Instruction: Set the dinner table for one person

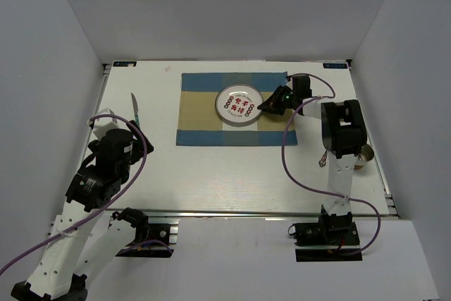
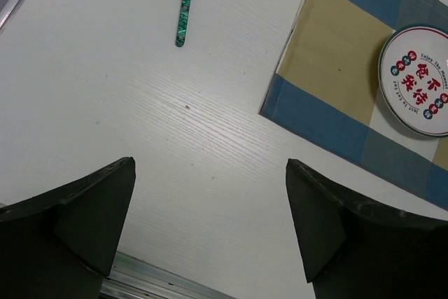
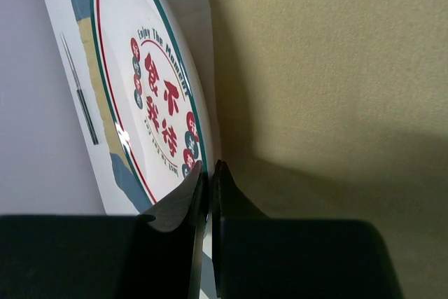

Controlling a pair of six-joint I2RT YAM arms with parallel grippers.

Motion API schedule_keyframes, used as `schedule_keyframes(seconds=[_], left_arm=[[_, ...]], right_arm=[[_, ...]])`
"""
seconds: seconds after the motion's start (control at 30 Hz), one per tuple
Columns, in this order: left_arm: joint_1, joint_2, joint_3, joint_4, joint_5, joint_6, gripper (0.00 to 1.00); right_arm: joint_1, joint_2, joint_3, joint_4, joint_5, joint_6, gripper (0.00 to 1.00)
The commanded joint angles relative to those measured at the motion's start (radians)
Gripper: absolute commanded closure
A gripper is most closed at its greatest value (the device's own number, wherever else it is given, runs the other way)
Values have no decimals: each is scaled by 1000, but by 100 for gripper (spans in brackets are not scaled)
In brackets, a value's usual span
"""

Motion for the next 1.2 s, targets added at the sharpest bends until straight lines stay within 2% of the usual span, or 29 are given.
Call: schedule_keyframes(seconds=[0.0, 0.4, 0.5, 0.53, 0.7, 0.77, 0.87, 0.9, 1.1, 1.17], left_arm=[[6, -8, -7, 15, 4, 8, 2], [6, -11, -8, 15, 4, 8, 2], [6, -10, -8, 15, 4, 8, 2], [6, -10, -8, 15, 4, 8, 2], [6, -10, -8, 15, 5, 8, 2], [6, -10, -7, 13, 5, 8, 2], [6, -14, -8, 15, 5, 8, 2], [6, -16, -8, 16, 7, 8, 2], [6, -25, -10, 18, 8, 10, 2], [6, -25, -10, 16, 8, 10, 2]], right_arm=[[3, 3, 37, 24, -63, -12, 100], [1, 23, 42, 7, -82, -9, 100], [1, 22, 45, -2, -76, -10, 84], [0, 20, 45, -2, -74, -9, 73], [0, -13, 50, -50, -41, -29, 38], [1, -44, 57, -85, -2, -56, 11], [-4, -95, 82, -220, 128, -99, 11], [-7, -109, 93, -301, 221, -108, 11], [-14, -274, 111, -484, 571, -164, 11], [-23, -345, 128, -610, 727, -173, 11]])
